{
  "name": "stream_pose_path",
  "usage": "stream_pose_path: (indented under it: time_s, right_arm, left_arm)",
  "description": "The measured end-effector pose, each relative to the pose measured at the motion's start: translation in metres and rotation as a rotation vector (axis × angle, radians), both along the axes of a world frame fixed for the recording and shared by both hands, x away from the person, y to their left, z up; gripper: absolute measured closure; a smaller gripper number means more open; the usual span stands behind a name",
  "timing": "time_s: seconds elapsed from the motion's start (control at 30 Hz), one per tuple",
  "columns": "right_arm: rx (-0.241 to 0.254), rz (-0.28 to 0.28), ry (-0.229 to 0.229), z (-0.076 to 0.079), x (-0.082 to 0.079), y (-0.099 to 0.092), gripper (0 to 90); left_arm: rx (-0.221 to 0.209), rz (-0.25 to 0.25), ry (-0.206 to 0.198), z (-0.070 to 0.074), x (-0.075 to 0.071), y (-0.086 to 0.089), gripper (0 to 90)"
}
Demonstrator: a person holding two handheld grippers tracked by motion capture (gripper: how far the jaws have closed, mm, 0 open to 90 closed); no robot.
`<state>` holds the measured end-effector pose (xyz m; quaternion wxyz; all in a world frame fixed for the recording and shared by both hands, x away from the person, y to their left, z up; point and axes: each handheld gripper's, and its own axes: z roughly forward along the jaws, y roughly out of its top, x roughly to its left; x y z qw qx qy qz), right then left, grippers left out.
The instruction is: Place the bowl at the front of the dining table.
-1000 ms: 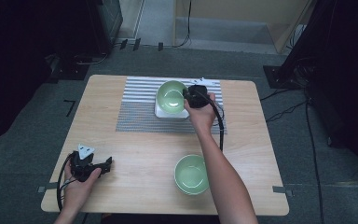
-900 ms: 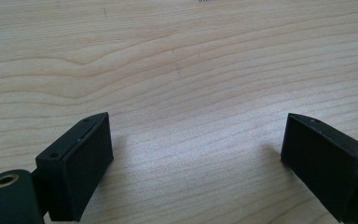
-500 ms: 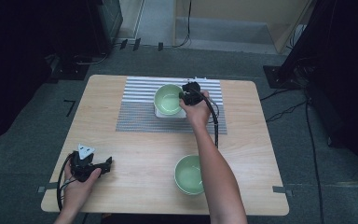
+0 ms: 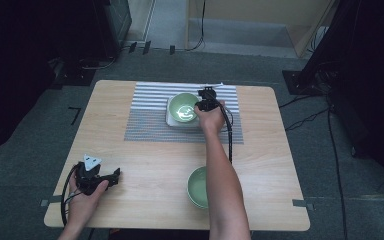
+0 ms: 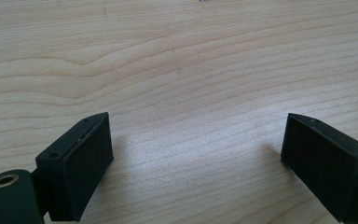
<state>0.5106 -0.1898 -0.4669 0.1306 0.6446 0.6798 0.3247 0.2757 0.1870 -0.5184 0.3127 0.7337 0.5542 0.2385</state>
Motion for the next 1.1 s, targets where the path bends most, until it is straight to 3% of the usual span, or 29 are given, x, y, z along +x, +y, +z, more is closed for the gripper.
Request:
stream_pose_path:
  time_s: [0.47,0.8,0.97,1.1]
  right_arm:
    - [0.096,-0.138,0.068,-0.009,0.008,-0.008,83.9]
    - [0.115,-0.177,0.079,-0.014,0.008,-0.009,83.8]
    - [0.167,-0.172,0.098,-0.014,0.008,-0.011,81.7]
    - [0.202,-0.153,0.093,-0.013,0.007,-0.014,73.5]
  left_arm:
    - [-0.002,0.001,-0.001,0.0,0.0,0.0,8.3]
    - [0.0,0.0,0.0,0.0,0.0,0.0,8.3]
    - [-0.002,0.001,-0.002,0.0,0.0,0.0,8.3]
    - [-0.002,0.001,-0.002,0.0,0.0,0.0,8.3]
